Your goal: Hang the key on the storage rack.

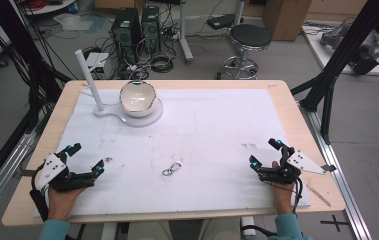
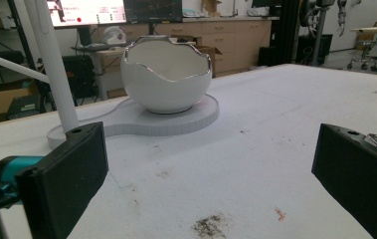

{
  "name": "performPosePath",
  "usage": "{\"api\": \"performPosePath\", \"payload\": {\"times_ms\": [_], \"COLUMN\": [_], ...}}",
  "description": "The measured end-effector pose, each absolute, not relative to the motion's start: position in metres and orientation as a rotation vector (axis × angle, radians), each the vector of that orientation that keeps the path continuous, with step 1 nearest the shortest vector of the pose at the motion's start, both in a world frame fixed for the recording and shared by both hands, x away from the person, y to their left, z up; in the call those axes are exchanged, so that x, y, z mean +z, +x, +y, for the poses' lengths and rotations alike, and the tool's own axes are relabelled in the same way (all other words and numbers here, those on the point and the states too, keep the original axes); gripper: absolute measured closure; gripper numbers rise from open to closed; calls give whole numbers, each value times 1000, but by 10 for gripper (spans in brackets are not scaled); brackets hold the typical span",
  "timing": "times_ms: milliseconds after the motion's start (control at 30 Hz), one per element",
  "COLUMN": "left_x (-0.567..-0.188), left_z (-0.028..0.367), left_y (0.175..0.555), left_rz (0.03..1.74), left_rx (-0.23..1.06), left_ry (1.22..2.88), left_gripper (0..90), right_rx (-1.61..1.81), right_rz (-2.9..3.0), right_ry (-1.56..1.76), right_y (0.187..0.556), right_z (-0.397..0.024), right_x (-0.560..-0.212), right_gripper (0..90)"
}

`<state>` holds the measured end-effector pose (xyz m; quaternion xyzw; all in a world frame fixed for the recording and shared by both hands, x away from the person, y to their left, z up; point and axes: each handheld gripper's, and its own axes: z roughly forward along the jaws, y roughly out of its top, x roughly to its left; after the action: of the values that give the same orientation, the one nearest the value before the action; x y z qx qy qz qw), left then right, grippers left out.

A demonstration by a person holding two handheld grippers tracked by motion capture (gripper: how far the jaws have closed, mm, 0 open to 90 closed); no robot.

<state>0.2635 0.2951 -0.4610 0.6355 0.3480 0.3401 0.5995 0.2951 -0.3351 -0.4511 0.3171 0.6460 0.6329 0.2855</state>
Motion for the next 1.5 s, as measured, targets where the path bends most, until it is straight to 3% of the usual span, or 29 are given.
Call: {"api": "performPosePath", "payload": {"times_ms": [800, 1267, 1500], "left_x": [-454, -388, -358], "left_z": [298, 284, 268], "left_y": [268, 297, 307], "left_rz": [783, 615, 512], "left_rx": [777, 590, 556], "left_ry": [1499, 1677, 1800], "left_gripper": [17, 17, 17], "right_rx": [1690, 1689, 1690], "right_rz": [1731, 1726, 1727], "right_ry": [846, 841, 842], "right_y": [296, 296, 296], "right_z": [-335, -335, -335], "right_x": [-451, -451, -451], "right_gripper": [11, 10, 10]}}
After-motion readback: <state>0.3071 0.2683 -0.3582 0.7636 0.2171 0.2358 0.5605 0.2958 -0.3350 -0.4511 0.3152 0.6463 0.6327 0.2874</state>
